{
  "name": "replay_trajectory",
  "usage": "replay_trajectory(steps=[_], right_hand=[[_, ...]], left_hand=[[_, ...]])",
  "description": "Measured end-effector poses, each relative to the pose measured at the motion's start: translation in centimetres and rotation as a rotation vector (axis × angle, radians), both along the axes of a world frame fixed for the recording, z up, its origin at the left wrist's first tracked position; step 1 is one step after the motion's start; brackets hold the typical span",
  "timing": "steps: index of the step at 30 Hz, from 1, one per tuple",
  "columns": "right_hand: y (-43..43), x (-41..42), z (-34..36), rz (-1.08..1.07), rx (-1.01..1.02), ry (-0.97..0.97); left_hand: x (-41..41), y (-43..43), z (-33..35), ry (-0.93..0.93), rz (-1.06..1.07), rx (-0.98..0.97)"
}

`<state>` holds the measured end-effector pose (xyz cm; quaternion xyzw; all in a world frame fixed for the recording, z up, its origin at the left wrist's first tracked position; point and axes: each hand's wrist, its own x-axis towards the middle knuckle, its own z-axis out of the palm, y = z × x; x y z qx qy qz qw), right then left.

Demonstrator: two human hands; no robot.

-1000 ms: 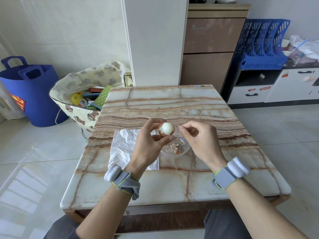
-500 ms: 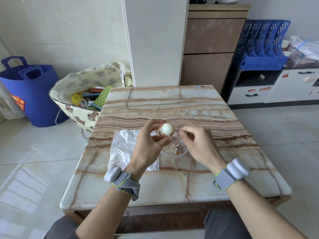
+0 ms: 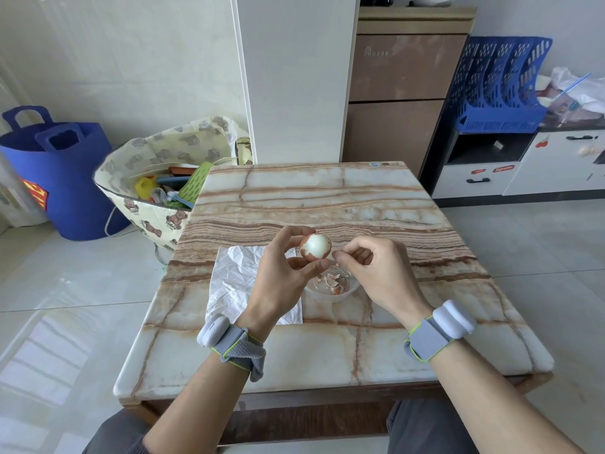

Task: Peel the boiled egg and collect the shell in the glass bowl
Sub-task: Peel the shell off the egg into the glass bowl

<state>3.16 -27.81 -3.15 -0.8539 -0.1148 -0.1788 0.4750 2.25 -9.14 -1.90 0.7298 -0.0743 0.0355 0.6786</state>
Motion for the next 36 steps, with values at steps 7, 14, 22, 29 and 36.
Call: replay_trajectory(steps=[7,14,22,29,36], right_hand=[[0.1,-0.1,0.5,0.013,0.025,-0.028],[0.4,-0.1,0.5,-0.019,0.049,0.015],[0.2,-0.3,0.5,0.006,0.009,-0.016],[0.4,-0.4,0.9,0.053,0.129,-0.007],[1.1,-0.4,1.0,0.080,0.206,0.002]], left_hand=[[0.0,0.0,0.0,0.004,0.001,0.000],[0.3,0.2,-0.2,-0.012,0.011,0.014],[0.4,0.2,-0.4,-0.025,0.020,0.025],[0.3,0.0,-0.4,-0.014,0.023,0.026],[0.2,-0.1,-0.4,-0.009,0.030,0.035]])
